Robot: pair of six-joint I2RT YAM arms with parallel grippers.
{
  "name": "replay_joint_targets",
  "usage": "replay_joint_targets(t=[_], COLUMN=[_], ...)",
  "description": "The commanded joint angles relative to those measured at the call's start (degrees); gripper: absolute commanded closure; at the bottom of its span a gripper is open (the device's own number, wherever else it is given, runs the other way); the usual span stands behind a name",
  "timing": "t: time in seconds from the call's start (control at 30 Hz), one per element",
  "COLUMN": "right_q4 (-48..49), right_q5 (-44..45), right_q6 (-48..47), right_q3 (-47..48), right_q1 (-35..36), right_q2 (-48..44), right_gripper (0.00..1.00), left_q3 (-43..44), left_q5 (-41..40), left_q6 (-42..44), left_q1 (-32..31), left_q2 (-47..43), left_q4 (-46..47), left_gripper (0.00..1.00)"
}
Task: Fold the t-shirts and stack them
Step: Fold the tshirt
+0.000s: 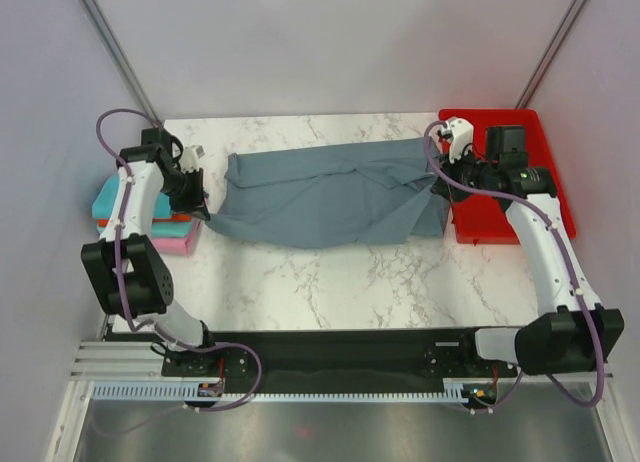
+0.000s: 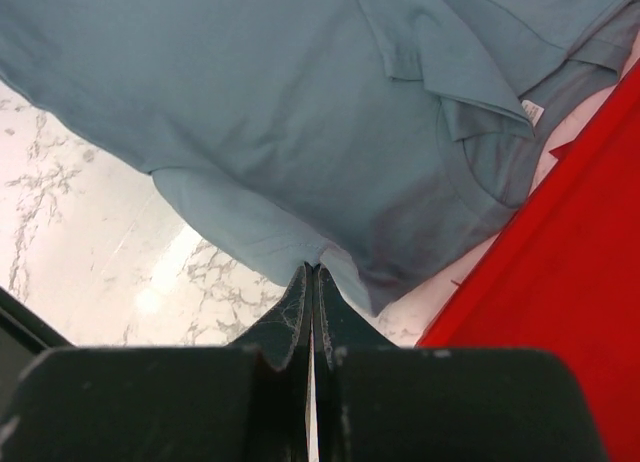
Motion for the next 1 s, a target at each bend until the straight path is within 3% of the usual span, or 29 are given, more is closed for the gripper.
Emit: replay_joint_targets(t=[0.0,0.53,0.97], right_q4=[7.3,20.0,22.5], right_q5=[1.0,5.3,7.2], right_q6=[2.6,7.2,7.7], right_q3=[-0.1,8.4,24.0], right_q1=[-0.2,-1.7,-4.2], right_q2=[2.9,20.4,37.0], right_gripper=[1.00,1.00,1.00], left_q3=[5.7,28.0,37.9], left_q5=[2.1,-2.9,-8.7], left_q6=[1.7,2.5,1.4], left_q1=[-0.6,-6.2,-6.4], left_q2=[4.4,27.2,34.9], left_q4=[-1.7,-0.6,2.4], left_gripper=[0.98,0.98,0.98])
